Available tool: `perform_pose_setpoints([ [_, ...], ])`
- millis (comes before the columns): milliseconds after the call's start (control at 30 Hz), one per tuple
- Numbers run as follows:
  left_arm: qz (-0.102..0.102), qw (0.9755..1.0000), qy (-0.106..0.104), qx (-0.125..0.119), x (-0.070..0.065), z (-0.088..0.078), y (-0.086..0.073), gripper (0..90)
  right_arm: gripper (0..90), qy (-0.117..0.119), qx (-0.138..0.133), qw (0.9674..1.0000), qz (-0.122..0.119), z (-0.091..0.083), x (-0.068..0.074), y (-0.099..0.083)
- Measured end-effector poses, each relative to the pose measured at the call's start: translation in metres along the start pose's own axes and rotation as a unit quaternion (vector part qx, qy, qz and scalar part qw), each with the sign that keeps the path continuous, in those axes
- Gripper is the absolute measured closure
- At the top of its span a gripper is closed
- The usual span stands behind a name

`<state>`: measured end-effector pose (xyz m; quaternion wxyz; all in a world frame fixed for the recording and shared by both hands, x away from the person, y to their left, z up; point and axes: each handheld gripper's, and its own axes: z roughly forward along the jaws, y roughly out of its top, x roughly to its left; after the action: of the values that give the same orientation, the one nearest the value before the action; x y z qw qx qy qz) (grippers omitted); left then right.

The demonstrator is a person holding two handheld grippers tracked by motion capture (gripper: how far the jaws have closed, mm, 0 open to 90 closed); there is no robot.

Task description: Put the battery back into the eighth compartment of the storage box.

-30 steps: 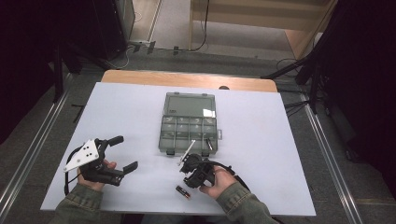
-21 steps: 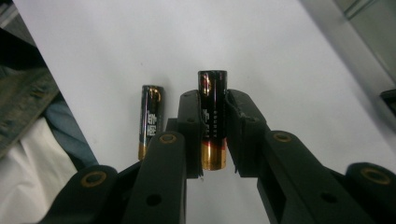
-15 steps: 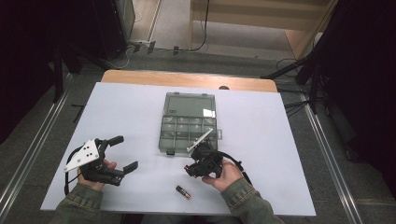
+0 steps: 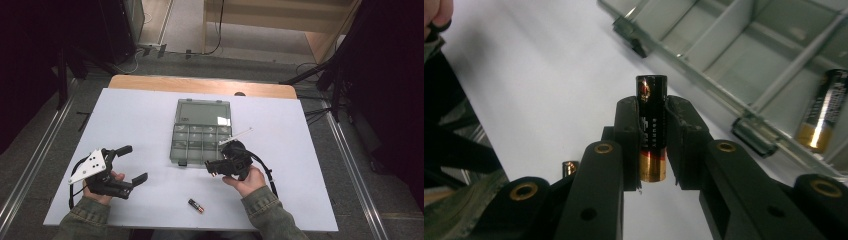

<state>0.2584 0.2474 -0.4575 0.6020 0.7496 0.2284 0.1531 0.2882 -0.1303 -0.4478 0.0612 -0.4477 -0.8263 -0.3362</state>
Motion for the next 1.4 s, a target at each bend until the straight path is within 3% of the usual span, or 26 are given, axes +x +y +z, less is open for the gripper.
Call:
perform_pose_setpoints([
  [267, 0.000, 1.0000, 0.000, -0.001, 0.000, 0.000, 0.000, 0.0, 78.2, 0.007, -0.047, 0.9977, 0.048, -0.010, -0.017, -0.001],
  [333, 0.000, 1.0000, 0.000, -0.001, 0.000, 0.000, 0.000, 0.0, 78.2, 0.015, -0.064, 0.9952, 0.072, -0.016, -0.026, -0.002],
  [433, 0.000, 1.0000, 0.000, -0.001, 0.000, 0.000, 0.000, 0.0, 78.2, 0.014, -0.074, 0.9937, 0.083, -0.018, -0.031, -0.003],
  [467, 0.000, 1.0000, 0.000, -0.001, 0.000, 0.000, 0.000, 0.0, 78.2, 0.016, -0.079, 0.9916, 0.101, -0.020, -0.036, -0.003],
  [533, -0.001, 1.0000, 0.000, -0.002, 0.000, 0.000, 0.000, 0.0, 78.2, 0.015, -0.081, 0.9910, 0.106, -0.020, -0.038, -0.004],
  [600, 0.000, 1.0000, 0.000, -0.002, 0.000, 0.000, 0.000, 0.0, 78.2, 0.018, -0.087, 0.9890, 0.118, -0.021, -0.043, -0.005],
  [633, 0.000, 1.0000, 0.000, -0.001, 0.000, 0.000, 0.000, 0.0, 78.2, 0.031, -0.095, 0.9854, 0.138, -0.021, -0.049, -0.007],
  [700, 0.000, 1.0000, 0.000, -0.001, 0.000, 0.000, 0.000, 0.0, 78.2, 0.035, -0.097, 0.9842, 0.143, -0.020, -0.051, -0.008],
  [800, 0.000, 1.0000, -0.001, 0.001, 0.000, 0.000, 0.000, 0.0, 78.2, 0.026, -0.102, 0.9799, 0.169, -0.017, -0.061, -0.009],
  [933, 0.000, 1.0000, 0.000, 0.001, 0.000, 0.000, 0.000, 0.0, 78.2, 0.033, -0.108, 0.9742, 0.195, -0.014, -0.068, -0.009],
  [967, 0.000, 1.0000, 0.000, 0.001, 0.000, 0.000, 0.000, 0.0, 78.2, 0.033, -0.108, 0.9742, 0.195, -0.014, -0.068, -0.009],
  [1067, 0.000, 1.0000, 0.000, 0.001, 0.000, 0.000, 0.000, 0.0, 77.9, 0.031, -0.121, 0.9691, 0.212, -0.014, -0.071, -0.011],
  [1100, 0.000, 1.0000, 0.000, 0.001, 0.000, 0.000, 0.000, 0.0, 77.9, 0.031, -0.121, 0.9691, 0.212, -0.014, -0.071, -0.011],
  [1133, 0.001, 1.0000, -0.001, 0.002, 0.000, 0.000, 0.000, 0.0, 71.1, 0.028, -0.127, 0.9665, 0.221, -0.015, -0.069, -0.011],
  [1167, 0.001, 1.0000, -0.001, 0.002, 0.000, 0.000, 0.000, 0.0, 71.1, 0.028, -0.127, 0.9665, 0.221, -0.015, -0.069, -0.011],
  [1267, 0.000, 1.0000, -0.001, 0.001, 0.000, 0.000, 0.000, 0.0, 41.7, 0.033, -0.143, 0.9648, 0.218, -0.016, -0.064, -0.010],
  [1300, 0.000, 1.0000, -0.001, 0.001, 0.000, 0.000, 0.000, 0.0, 41.7, 0.033, -0.143, 0.9648, 0.218, -0.016, -0.064, -0.010],
  [1367, 0.000, 1.0000, -0.001, 0.001, 0.000, 0.000, 0.000, 0.0, 22.6, 0.051, -0.148, 0.9662, 0.205, -0.018, -0.062, -0.010],
  [1400, 0.000, 1.0000, -0.001, 0.000, 0.000, 0.000, 0.000, 0.0, 8.2, 0.055, -0.149, 0.9703, 0.183, -0.019, -0.057, -0.009],
])
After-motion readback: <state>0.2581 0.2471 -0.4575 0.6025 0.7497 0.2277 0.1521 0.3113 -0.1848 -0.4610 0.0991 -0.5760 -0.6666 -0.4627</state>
